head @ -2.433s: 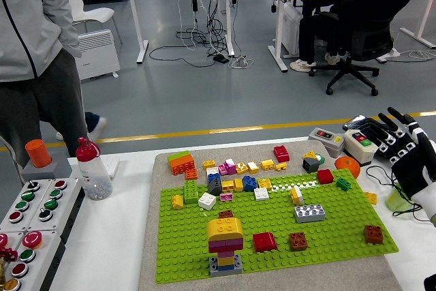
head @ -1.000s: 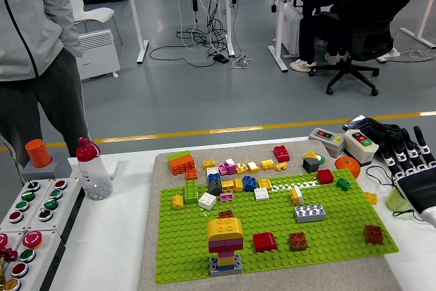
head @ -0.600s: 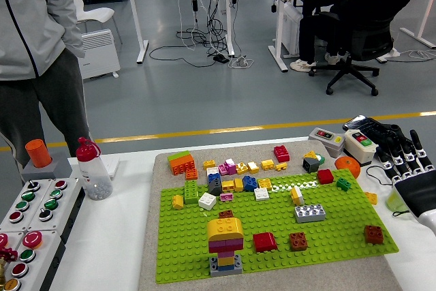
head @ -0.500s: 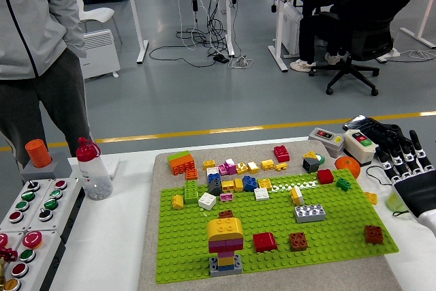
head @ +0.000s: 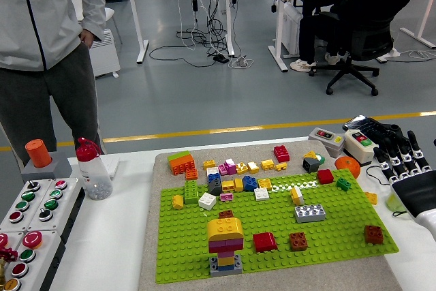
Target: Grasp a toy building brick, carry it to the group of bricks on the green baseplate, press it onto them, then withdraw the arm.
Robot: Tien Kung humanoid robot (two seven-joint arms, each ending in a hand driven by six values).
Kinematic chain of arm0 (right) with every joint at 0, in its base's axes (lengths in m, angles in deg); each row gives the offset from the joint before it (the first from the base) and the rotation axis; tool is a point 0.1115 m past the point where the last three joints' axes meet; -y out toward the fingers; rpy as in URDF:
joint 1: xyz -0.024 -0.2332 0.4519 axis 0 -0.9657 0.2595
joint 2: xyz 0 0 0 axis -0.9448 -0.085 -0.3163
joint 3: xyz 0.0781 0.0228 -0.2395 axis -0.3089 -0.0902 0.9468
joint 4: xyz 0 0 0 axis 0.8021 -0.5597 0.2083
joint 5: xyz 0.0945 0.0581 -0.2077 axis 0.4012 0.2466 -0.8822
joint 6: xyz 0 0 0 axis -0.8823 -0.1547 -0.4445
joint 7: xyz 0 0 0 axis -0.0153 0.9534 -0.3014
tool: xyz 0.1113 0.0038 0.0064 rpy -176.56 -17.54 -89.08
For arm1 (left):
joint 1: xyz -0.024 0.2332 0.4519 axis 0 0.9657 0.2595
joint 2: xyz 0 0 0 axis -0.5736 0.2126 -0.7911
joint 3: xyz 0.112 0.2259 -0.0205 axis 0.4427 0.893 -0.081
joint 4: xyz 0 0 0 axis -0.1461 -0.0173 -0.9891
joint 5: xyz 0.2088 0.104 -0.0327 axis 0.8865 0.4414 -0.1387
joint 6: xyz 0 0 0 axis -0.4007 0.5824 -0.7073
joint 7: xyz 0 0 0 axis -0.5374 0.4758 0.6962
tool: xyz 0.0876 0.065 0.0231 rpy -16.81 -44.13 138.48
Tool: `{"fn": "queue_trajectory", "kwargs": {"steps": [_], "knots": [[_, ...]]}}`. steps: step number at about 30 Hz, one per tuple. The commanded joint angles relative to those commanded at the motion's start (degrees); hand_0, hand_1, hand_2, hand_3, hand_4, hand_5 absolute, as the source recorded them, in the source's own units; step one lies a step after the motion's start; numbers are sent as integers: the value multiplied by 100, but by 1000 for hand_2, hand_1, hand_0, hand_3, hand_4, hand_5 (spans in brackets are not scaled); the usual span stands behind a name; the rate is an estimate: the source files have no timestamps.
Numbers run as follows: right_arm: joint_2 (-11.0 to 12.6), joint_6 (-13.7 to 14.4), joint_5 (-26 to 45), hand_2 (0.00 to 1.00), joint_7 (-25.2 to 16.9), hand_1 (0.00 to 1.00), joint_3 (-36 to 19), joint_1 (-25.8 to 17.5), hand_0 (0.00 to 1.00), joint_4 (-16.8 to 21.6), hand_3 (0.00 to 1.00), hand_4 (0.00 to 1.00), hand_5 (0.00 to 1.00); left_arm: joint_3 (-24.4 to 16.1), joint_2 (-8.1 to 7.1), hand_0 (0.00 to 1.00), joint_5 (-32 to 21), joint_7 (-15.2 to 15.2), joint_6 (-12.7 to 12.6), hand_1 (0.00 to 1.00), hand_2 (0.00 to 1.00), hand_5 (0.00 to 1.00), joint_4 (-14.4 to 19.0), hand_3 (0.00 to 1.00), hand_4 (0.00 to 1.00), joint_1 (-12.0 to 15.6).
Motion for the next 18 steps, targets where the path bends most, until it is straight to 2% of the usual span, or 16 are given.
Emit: {"fn": "queue_trajectory", "kwargs": {"steps": [18], "knots": [[-29, -24, -22, 814, -8, 804, -28, 21, 867, -10, 778, 537, 629, -19, -12, 652, -30, -4, -15, 681, 674, 998, 0, 582, 280, -45]]}}
